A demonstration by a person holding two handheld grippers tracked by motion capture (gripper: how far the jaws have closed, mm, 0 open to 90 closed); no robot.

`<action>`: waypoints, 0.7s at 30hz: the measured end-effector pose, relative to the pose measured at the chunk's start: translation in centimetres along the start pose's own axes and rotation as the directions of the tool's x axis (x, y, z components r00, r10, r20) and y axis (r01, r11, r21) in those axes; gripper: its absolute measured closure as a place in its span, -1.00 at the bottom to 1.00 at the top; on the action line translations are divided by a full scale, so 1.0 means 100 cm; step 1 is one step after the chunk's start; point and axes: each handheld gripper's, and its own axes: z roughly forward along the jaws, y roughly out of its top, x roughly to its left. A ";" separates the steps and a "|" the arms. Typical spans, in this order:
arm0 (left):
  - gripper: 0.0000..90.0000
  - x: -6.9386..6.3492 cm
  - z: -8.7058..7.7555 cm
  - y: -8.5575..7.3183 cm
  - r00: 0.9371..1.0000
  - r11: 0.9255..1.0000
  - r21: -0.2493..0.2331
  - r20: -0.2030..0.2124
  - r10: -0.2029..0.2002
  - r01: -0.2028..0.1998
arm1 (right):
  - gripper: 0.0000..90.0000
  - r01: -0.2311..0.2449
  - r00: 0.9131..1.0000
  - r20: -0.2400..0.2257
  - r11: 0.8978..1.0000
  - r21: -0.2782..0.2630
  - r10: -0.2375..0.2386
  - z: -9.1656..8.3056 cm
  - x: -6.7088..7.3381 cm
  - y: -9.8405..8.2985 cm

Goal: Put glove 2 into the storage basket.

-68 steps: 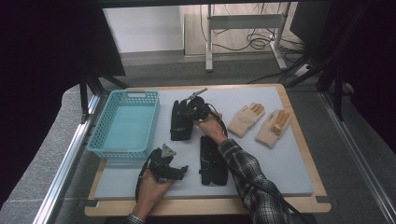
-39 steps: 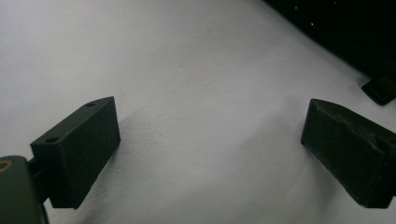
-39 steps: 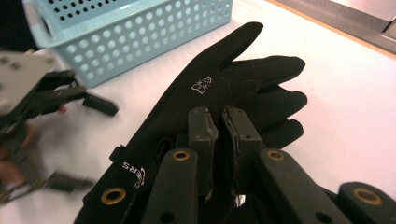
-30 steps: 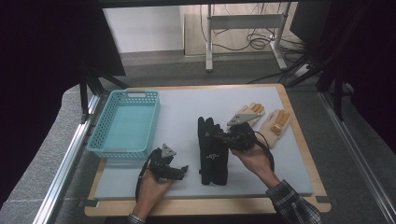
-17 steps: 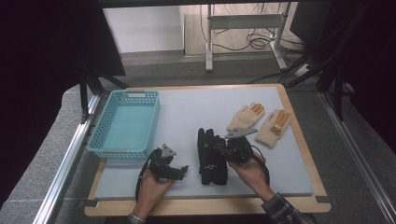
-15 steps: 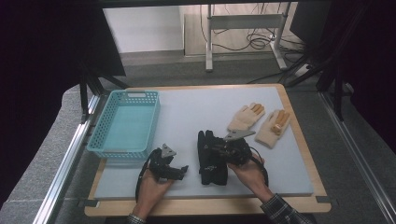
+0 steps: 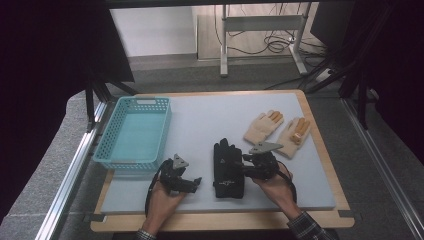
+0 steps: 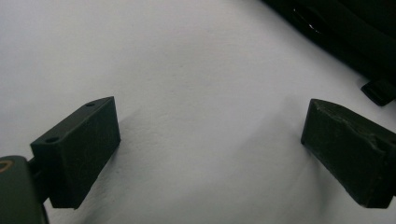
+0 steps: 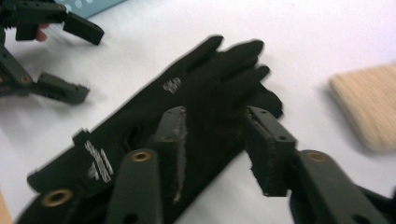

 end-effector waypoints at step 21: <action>-0.92 0.002 -0.010 -0.007 0.999 1.000 0.021 -0.030 -0.021 0.022 | 0.96 0.054 0.986 -0.163 0.997 0.064 -0.043 -0.005 0.012 -0.058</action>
